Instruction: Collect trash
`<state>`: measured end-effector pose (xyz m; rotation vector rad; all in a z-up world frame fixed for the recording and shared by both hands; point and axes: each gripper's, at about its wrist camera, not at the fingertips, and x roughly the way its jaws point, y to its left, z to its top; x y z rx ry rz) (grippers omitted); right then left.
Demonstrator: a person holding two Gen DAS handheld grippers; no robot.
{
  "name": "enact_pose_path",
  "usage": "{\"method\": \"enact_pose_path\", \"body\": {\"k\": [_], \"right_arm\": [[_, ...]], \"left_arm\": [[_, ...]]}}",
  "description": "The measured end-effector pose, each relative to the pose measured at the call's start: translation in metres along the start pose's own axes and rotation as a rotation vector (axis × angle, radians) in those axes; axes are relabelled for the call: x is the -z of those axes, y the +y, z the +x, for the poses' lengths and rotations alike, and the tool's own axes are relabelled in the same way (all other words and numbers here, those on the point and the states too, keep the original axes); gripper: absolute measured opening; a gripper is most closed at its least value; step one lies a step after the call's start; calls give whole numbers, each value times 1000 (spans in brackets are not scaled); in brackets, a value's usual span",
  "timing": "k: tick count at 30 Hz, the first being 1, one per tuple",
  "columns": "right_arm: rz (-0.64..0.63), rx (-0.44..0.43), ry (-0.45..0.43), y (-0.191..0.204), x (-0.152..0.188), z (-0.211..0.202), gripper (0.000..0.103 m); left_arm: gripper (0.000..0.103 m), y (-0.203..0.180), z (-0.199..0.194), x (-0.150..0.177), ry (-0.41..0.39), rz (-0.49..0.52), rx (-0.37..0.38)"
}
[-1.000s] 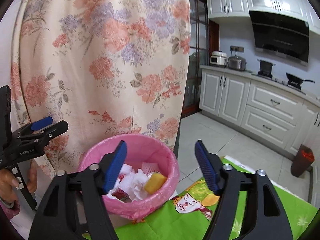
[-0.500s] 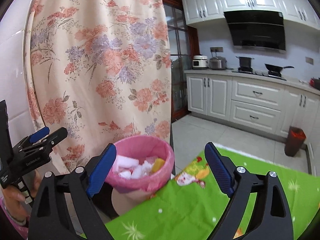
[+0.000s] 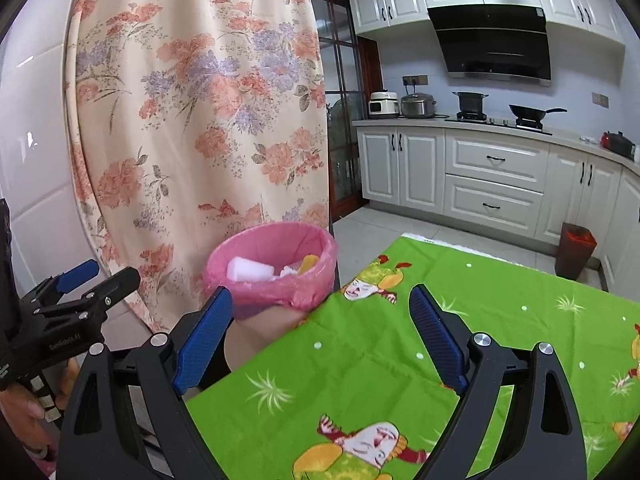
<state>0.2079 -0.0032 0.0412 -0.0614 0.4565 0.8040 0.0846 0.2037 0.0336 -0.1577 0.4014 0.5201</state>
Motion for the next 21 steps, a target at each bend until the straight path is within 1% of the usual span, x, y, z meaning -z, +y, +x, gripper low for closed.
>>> {"method": "enact_pose_path", "body": {"k": [6,10,21], "right_arm": [[-38,20,0,3,15,-14,84],[-40,15,1,4,23,-21,84],[-40,43,-8,-1,35,-31,84]], "left_arm": [[98,-1,-16,14,15,-20,-18],[98,-6,-26,21,10,-4,-28],[98,-13,-40,26,-17,19,-34]]}}
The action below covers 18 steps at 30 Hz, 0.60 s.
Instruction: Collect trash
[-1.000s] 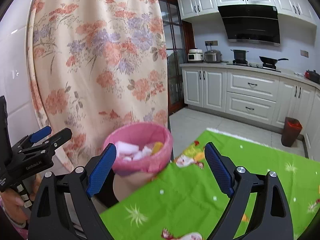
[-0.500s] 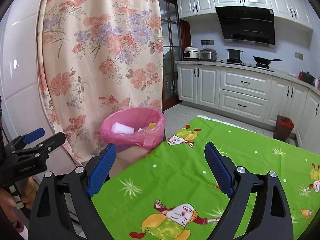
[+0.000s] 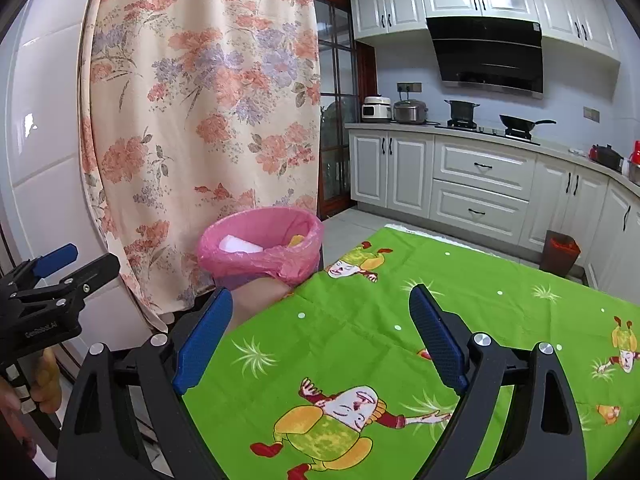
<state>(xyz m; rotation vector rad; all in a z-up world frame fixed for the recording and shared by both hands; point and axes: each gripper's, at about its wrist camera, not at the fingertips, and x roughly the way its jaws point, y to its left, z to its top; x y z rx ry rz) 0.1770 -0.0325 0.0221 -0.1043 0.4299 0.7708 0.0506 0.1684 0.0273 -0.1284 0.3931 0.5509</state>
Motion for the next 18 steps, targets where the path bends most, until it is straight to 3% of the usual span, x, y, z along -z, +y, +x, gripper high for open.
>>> {"method": "enact_pose_path", "body": {"k": [18], "right_arm": [[-18,-23,3,4,9,1,84]], "left_arm": [[98,3,-4,9,-12,11,-6]]}}
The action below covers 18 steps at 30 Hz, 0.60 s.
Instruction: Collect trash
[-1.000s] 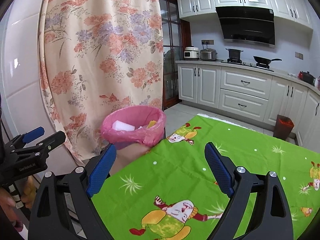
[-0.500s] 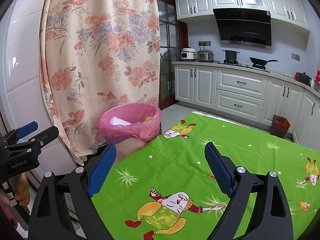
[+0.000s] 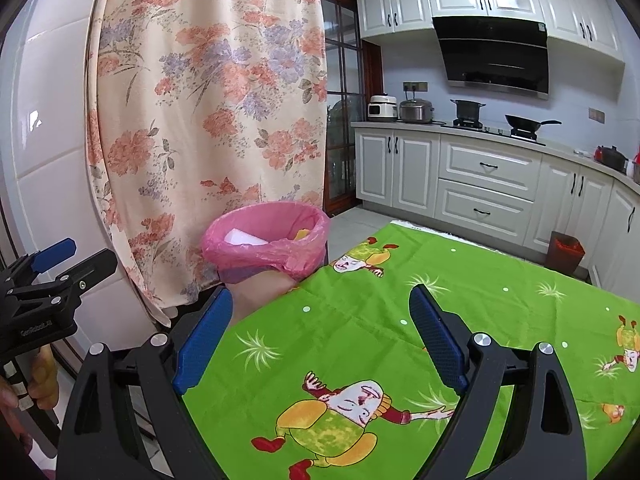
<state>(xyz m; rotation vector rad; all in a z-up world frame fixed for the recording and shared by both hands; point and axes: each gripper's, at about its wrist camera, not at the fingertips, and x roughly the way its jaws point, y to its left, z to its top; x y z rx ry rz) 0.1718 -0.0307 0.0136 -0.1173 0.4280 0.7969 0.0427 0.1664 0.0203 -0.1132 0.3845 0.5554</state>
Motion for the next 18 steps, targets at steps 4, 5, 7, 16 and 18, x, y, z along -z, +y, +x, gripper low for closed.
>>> {"method": "enact_pose_path", "body": {"k": [4,5,7,16,18], "right_arm": [[-6,-20,-8,1,5,0,84],[-8,-25,-10,2,6,1,84],[-18,-23,-15,3,7,1,84],[-19,-43,-75,3,6,-3,84],[-17,-46,-83,3,6,-3,84]], "left_arm": [[98,2,0,4,-3,-5,2],[98,2,1,5,-3,-6,0],[98,3,1,7,1,-5,-4],[98,5,-6,14,-22,-22,10],[98,4,-8,15,-32,-19,12]]}}
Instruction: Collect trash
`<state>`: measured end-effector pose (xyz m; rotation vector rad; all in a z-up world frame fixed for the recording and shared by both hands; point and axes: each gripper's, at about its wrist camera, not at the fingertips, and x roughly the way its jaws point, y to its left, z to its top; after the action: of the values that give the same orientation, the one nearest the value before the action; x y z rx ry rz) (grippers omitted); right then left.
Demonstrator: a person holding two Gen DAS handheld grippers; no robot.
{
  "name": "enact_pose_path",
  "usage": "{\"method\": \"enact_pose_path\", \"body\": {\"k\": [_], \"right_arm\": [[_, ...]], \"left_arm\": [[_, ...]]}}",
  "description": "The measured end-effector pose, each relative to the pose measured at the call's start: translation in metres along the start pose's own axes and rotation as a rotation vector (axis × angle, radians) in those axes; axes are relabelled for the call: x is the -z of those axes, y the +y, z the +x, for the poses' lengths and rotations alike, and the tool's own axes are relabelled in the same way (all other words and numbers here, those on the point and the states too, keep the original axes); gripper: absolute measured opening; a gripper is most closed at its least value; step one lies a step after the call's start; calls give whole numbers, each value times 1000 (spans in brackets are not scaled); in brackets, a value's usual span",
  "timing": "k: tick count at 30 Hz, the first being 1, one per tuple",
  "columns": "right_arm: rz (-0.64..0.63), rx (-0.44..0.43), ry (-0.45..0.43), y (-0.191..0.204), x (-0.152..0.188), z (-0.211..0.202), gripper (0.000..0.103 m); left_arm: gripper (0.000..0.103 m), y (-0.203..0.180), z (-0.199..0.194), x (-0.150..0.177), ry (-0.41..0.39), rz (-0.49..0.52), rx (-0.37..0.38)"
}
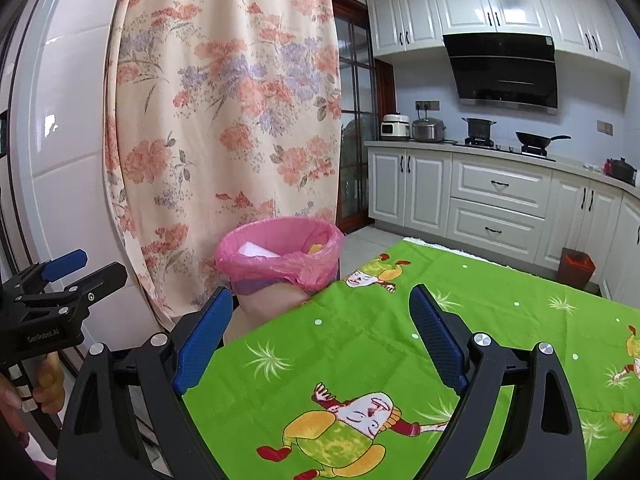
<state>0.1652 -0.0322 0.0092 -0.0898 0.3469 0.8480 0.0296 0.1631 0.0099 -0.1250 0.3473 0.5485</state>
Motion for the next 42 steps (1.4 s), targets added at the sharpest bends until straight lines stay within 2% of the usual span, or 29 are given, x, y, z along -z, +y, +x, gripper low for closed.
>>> {"method": "enact_pose_path", "body": {"k": [11,42], "right_arm": [[-16,-20,6,6,4,5,84],[-28,-32,1,15,6,4,84]], "left_arm": [[98,-6,2,8,-11,27,9],[98,-1,4,18,-2,11,10]]}}
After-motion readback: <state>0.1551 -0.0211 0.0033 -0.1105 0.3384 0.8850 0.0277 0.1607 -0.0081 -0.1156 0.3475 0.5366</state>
